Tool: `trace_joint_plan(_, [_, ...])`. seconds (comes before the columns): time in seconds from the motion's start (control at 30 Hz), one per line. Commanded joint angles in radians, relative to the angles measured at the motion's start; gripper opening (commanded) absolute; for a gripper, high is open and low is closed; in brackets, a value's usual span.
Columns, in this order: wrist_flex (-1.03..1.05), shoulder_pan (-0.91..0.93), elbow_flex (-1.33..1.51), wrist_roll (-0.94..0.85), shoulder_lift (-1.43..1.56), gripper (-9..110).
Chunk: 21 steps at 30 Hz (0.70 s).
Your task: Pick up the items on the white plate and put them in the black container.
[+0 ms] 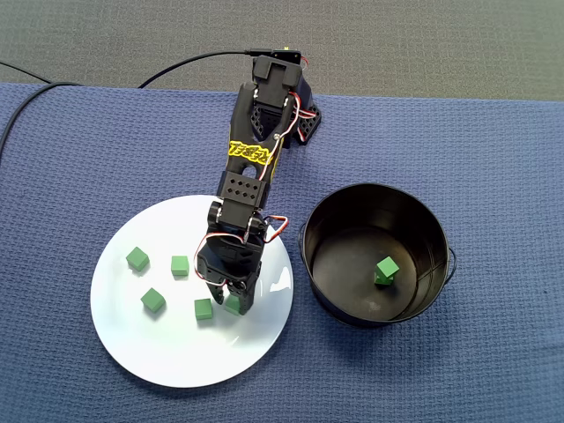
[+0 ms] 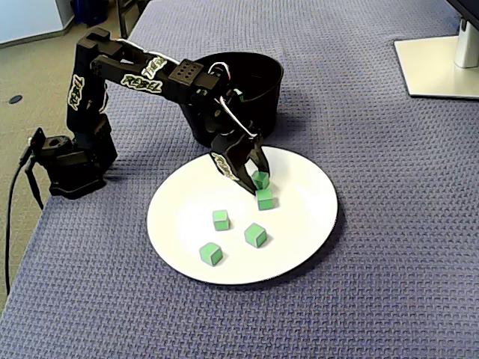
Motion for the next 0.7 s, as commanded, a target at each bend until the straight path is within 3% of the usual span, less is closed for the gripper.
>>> trace_joint_plan(0.0, [-0.009,-0.028,0.014,0.020,0.005,0])
trace_joint_plan(0.27, [0.115,-0.089,-0.035,0.175,0.097,0])
trace_joint_plan(0.5, [0.433,-0.046,-0.184,0.259,0.411,0])
trace_joint_plan(0.67, [0.463,-0.002,-0.301,0.371,0.658,0])
